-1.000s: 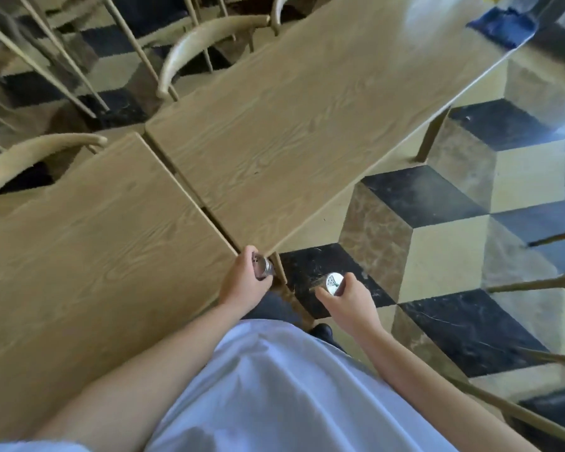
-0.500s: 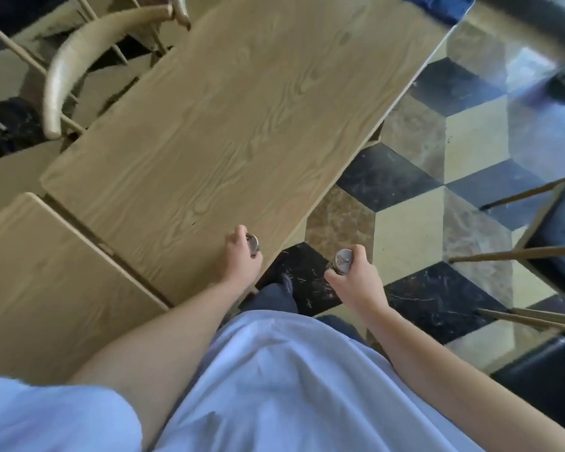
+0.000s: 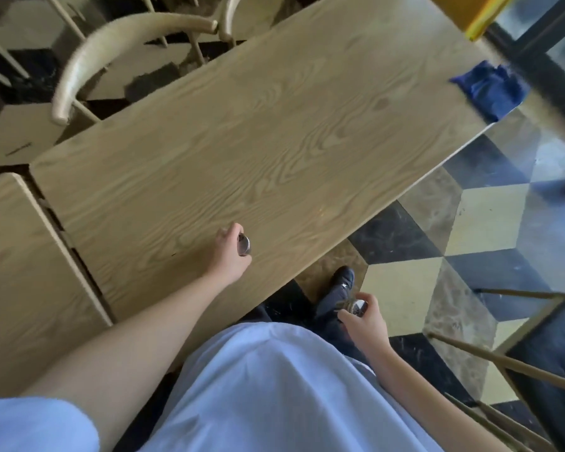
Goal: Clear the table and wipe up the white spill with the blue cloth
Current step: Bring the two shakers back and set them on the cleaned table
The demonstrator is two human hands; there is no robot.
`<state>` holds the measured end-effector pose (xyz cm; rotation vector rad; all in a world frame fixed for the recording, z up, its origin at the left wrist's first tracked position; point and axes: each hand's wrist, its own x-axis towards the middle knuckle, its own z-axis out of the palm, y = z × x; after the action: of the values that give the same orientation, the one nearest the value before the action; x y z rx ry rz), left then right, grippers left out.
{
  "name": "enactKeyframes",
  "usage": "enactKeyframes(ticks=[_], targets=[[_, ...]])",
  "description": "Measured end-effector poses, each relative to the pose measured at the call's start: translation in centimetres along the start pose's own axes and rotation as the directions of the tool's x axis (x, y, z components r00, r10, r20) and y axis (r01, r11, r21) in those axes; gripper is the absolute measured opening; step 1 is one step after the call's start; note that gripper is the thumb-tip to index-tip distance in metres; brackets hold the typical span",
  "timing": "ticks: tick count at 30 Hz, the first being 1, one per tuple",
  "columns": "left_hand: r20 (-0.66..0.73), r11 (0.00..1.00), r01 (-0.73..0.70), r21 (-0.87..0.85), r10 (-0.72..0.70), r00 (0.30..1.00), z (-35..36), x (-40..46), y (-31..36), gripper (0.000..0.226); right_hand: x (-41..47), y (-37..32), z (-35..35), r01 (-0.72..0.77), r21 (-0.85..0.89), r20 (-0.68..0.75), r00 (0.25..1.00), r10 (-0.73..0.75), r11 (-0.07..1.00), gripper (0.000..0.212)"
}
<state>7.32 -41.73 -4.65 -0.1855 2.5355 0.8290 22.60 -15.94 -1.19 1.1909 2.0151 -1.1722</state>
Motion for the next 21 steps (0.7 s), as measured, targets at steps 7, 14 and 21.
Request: enactKeyframes(ticks=[7,14,21], targets=[[-0.179,0.968,0.211,-0.134,-0.233,0.956,0.6,-0.2,3.9,0.042,8.5,-7.7,-9.3,0.229,-0.198,0.123,0.971,-0.207,0.953,0.039],[-0.319,0.945,0.299,-0.132,-0.326,0.89,2.0,0.9,11.9,0.043,15.5,-16.7,-13.8,0.435,-0.319,0.272,0.893,-0.359,0.842,0.042],[-0.259,0.922,0.341,-0.182,-0.38,0.888,4.5,3.4,16.1,0.041,18.8,-19.9,-12.8,0.494,-0.405,0.358,0.86,-0.364,0.77,0.039]])
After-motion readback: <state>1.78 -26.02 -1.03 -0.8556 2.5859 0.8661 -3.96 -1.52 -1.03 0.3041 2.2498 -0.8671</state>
